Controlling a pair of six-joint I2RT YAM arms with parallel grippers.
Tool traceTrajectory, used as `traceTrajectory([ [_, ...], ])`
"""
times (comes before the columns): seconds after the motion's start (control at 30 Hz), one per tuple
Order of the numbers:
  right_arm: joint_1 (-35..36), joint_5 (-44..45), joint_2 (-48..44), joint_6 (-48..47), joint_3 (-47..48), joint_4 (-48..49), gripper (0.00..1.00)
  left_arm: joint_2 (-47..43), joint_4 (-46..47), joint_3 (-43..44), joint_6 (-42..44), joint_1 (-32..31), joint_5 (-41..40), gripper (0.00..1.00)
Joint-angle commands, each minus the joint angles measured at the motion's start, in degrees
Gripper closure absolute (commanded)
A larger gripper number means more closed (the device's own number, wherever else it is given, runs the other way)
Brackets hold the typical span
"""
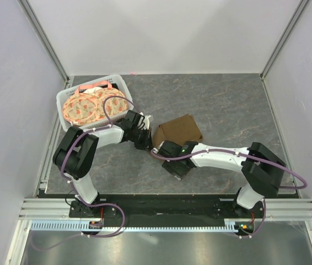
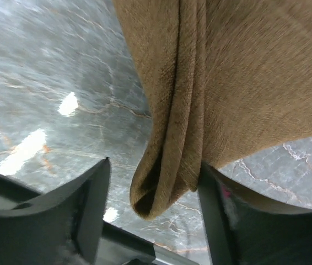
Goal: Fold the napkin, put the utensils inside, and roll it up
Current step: Roll the napkin with the utensil
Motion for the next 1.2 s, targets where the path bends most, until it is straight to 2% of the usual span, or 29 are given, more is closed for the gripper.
traceTrajectory([
  [0.0,0.5,4.1,2.9,0.2,1.5,-2.1,0.46,1.5,-4.2,0.7,0.1,0.7,-2.4,0.98],
  [0.1,0.4,2.4,3.1,-1.2,2.5,-2.3,0.66,1.4,-5.1,1.1,0.3,0.8,-2.8,0.98],
  [0.2,-0.6,-1.7,2.4,-3.3,3.7,-2.5,0.77,1.5,-6.6,1.7,0.8,1.1,-3.3,0.98],
  [0.37,-6.7,-19.8,2.3,-7.0,3.6,-2.2,0.83,1.9,-9.2,3.3,1.8,2.1,-3.7,0.98],
  [0.47,-13.2,-30.1,3.0,-9.5,2.3,-1.9,0.84,2.5,-10.8,4.8,2.6,2.8,-4.1,0.98],
  [0.57,-19.0,-35.1,4.3,-9.6,1.9,-1.4,0.83,3.5,-13.0,6.3,3.4,3.3,-4.6,0.98],
  [0.6,-21.1,-39.9,5.0,-9.5,1.8,-1.2,0.83,3.7,-13.5,7.1,3.6,3.5,-5.0,0.98],
  [0.7,-24.2,-44.5,8.1,-8.7,1.0,-0.5,0.82,4.3,-14.3,7.7,4.1,3.8,-5.3,0.98],
  [0.83,-26.9,-43.6,11.1,-6.3,0.2,-0.2,0.80,5.1,-14.4,7.9,4.3,4.2,-4.7,0.98],
  [0.93,-28.7,-41.4,9.2,-4.3,1.1,-0.8,0.70,5.8,-14.4,7.7,4.2,4.2,-4.3,0.98],
  [1.07,-29.4,-38.0,3.0,-1.5,5.6,-3.4,0.43,5.9,-14.4,7.8,4.1,4.2,-3.3,0.98],
  [1.17,-29.1,-33.1,-1.9,1.8,8.9,-4.1,0.35,5.7,-14.5,7.8,4.1,4.2,-3.0,0.98],
])
